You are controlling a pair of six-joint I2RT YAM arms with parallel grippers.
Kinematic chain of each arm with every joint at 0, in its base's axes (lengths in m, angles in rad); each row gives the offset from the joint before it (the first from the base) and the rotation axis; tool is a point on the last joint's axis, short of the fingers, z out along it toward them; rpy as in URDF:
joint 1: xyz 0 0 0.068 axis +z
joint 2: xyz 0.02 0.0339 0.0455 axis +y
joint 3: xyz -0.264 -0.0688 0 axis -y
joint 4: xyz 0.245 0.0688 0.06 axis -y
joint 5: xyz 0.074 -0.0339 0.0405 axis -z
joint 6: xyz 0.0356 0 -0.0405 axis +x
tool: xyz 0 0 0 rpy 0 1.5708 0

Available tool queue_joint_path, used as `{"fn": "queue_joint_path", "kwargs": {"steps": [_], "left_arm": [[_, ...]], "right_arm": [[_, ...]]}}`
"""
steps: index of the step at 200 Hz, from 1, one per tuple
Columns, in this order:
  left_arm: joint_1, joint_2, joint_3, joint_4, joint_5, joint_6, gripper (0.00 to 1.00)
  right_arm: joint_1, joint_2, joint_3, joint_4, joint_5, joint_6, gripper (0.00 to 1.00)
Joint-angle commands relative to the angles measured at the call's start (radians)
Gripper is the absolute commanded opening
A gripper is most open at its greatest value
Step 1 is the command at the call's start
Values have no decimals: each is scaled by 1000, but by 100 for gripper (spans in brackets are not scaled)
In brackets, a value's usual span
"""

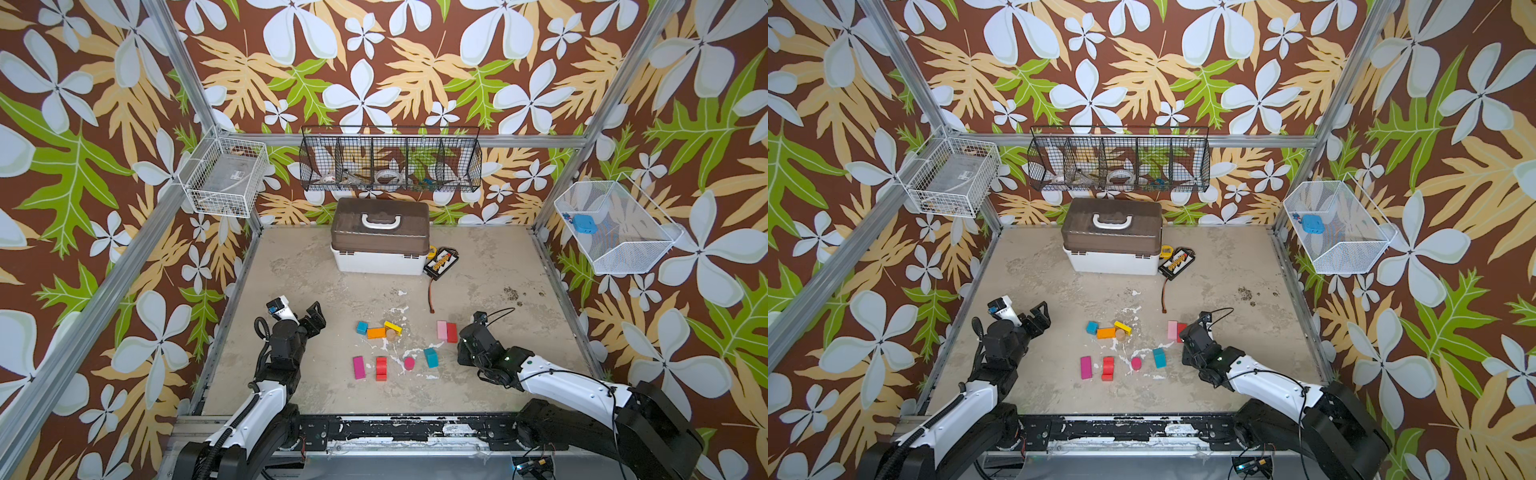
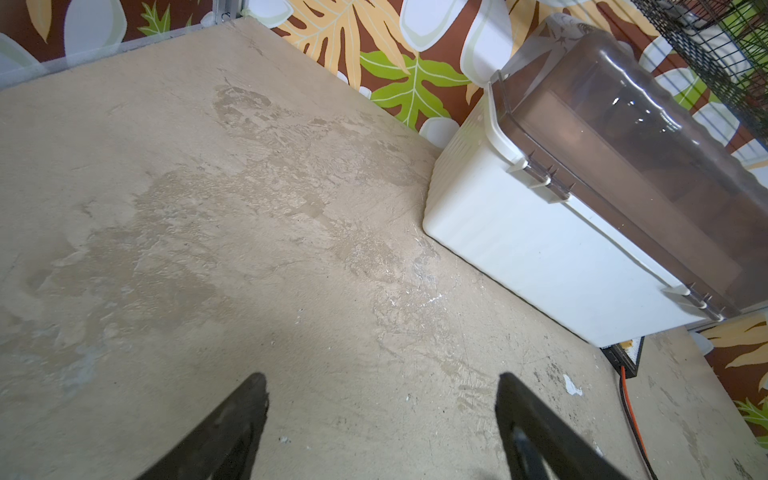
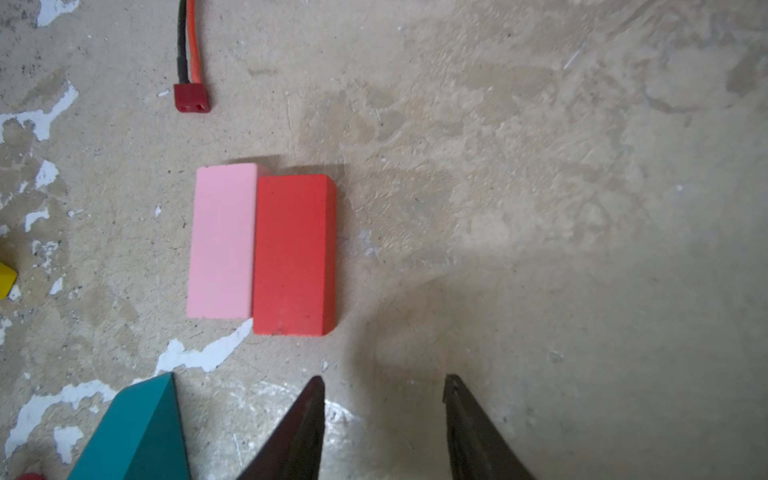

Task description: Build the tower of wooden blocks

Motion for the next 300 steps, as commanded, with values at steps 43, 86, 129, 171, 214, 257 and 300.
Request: {"fn": "queue_joint_path", "kwargs": {"steps": [43,86,129,171,214,257,300], "left_arm": [[-2,-2,1,27,-6,1,87],[-2,-3,0,29,-5,1,87],[-2,-5,0,28,-6,1,87],[-2,-6,-2,29,-6,1,87],[-2,-6,-2,28,-5,1,87],[-3,-6,-2,28,-7,0,87],[-22,-11,40,-54,96,-29,81]], "right_arm": [[-7,81,25,37,-3,-11,41],[-7,91,27,39,9,-8,41],[-15,118,43,43,18,-14,41],[-20,133,55,41,26,-17,41],[-21,142,57,40,25,-18,40],[-21,117,59,23,5,-21,29],[-21,-32,20,9,42,5,26]]}}
